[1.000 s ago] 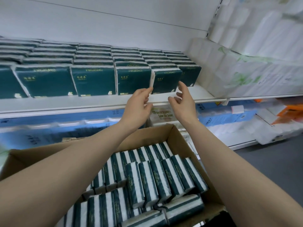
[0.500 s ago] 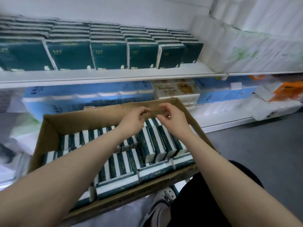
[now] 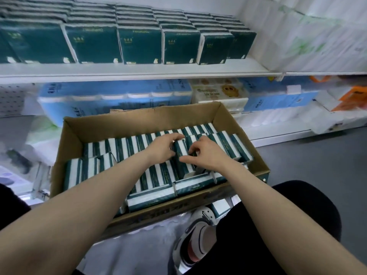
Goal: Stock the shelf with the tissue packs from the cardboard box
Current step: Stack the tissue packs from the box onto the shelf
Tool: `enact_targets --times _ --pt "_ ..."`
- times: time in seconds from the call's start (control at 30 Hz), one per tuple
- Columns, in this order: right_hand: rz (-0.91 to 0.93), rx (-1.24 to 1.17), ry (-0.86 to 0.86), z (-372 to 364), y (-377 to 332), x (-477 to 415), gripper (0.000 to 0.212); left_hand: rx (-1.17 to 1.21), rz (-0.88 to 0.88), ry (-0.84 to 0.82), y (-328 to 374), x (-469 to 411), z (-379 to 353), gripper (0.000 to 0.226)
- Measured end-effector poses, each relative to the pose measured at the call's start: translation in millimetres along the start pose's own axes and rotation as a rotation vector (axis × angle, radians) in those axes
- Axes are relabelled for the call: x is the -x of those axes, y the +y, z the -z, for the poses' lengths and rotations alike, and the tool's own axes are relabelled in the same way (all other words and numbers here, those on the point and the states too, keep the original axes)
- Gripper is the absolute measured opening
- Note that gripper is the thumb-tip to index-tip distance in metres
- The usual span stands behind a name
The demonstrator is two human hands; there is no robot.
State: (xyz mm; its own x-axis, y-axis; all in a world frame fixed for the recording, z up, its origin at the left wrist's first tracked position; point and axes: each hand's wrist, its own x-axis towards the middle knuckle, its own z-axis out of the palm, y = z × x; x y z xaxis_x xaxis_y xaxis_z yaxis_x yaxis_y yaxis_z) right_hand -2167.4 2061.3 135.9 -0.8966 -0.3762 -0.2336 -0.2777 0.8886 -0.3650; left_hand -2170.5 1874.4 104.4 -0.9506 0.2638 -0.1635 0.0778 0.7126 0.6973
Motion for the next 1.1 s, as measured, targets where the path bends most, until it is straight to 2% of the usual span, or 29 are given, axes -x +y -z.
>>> enact_targets --times 0.13,0.27,0.33,0.4,0.47,0.53,0.6,0.7,0.8,0.93,1.03,1.1 --pt "0.022 0.121 -0.045 -5.3 -11.5 1.5 0.059 -0.069 -0.001 -0.035 -4.2 1.3 -0.5 0.072" --pt "0.029 0.203 -0.051 -11.1 -16.9 -3.7 0.041 -0.133 0.001 -0.043 -7.8 2.2 4.1 0.068" --pt "0.036 0.166 -0.031 -11.4 -16.5 -7.6 0.034 -0.136 -0.01 -0.02 -7.8 3.5 9.7 0.062" --pt "0.031 0.057 0.0 -7.4 -14.5 -10.3 0.032 -0.103 -0.017 0.004 -8.5 4.7 17.1 0.054" --pt "-0.002 -0.117 0.057 -0.3 -11.7 -12.8 0.031 0.03 0.006 0.005 -9.1 6.0 27.9 0.046" --pt "-0.06 -0.427 0.131 7.6 -9.6 -14.0 0.026 0.194 0.048 0.002 -8.7 7.2 40.1 0.042" --pt "-0.12 -0.755 0.151 14.7 -8.1 -15.1 0.031 0.328 0.098 0.025 -6.6 6.7 51.4 0.04" --pt "-0.199 -1.003 0.122 22.0 -4.1 -17.6 0.038 0.492 0.153 0.094 2.9 4.1 64.3 0.039" --pt "-0.206 -1.117 0.15 25.2 -0.5 -22.6 0.037 0.605 0.182 0.153 13.1 -2.2 71.2 0.038" --pt "-0.193 -1.146 0.275 38.4 5.8 -31.8 0.035 0.733 0.206 0.209 27.8 -15.5 73.0 0.043" --pt "-0.182 -1.149 0.354 58.9 13.7 -38.0 0.033 0.847 0.196 0.232 42.9 -28.9 72.1 0.035" --pt "-0.177 -1.163 0.402 73.8 20.8 -42.1 0.03 0.82 0.158 0.261 51.9 -41.0 71.0 0.031"
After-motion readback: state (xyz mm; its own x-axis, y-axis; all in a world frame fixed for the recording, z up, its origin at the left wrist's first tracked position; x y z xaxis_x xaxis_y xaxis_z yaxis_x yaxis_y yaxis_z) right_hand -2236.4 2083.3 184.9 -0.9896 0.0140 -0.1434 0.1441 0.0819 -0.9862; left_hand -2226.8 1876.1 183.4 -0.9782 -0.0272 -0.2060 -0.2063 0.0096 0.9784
